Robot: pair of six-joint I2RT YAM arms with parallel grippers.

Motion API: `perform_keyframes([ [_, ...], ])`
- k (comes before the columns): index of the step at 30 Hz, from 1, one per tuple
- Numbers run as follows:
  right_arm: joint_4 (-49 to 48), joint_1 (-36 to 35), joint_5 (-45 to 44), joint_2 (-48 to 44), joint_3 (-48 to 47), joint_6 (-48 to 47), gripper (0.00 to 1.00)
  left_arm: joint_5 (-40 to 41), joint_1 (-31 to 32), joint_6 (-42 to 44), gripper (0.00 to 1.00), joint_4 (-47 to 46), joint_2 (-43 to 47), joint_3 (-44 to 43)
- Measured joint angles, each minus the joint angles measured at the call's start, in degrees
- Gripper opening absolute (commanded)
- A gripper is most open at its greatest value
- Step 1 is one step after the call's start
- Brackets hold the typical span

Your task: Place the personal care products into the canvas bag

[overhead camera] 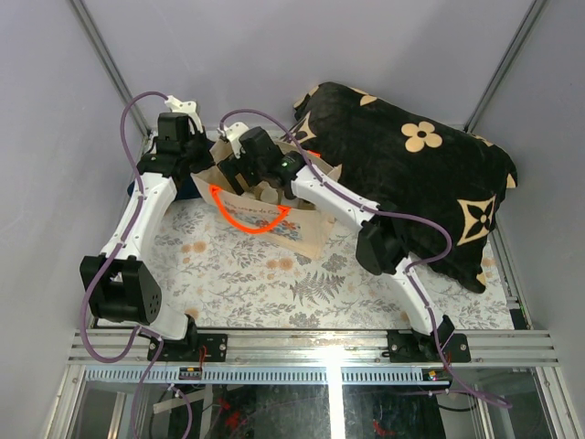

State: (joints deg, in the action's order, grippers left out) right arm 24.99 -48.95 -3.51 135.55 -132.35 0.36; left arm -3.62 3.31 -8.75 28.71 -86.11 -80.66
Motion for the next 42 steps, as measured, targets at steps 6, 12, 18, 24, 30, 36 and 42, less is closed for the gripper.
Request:
perform_keyframes([
  [6, 0.0, 0.2, 0.09, -2.14, -0.02, 0.02, 0.99, 0.48, 0.02, 0.02, 0.01, 0.92, 0.0, -0.87],
  [12, 0.04, 0.2, -0.76, -7.67, 0.0, -0.15, 0.99, 1.22, 0.02, 0.2, 0.25, 2.08, -0.26, -1.99],
  [18, 1.4, 0.2, -4.57, -16.37, 1.07, -1.29, 0.99, 2.91, 0.0, 1.2, 0.92, 2.16, -0.31, -5.57],
  [24, 3.06, 0.26, -10.19, -26.23, 7.28, -1.92, 0.99, 6.34, 0.0, 1.36, 1.0, 2.03, 0.39, -8.81],
  [30, 5.4, 5.2, -13.79, -34.07, 16.48, -0.68, 0.99, 9.73, 0.0, 1.33, 1.0, 1.9, 3.82, -9.66],
  [36, 7.48, 22.71, -13.88, -39.17, 28.37, 2.54, 0.99, 11.85, 0.0, 1.27, 1.0, 1.86, 5.22, -10.88],
  [42, 9.03, 36.7, -13.42, -44.22, 38.69, 5.14, 0.99, 14.03, 0.0, 0.57, 1.0, 2.23, 5.7, -10.16],
])
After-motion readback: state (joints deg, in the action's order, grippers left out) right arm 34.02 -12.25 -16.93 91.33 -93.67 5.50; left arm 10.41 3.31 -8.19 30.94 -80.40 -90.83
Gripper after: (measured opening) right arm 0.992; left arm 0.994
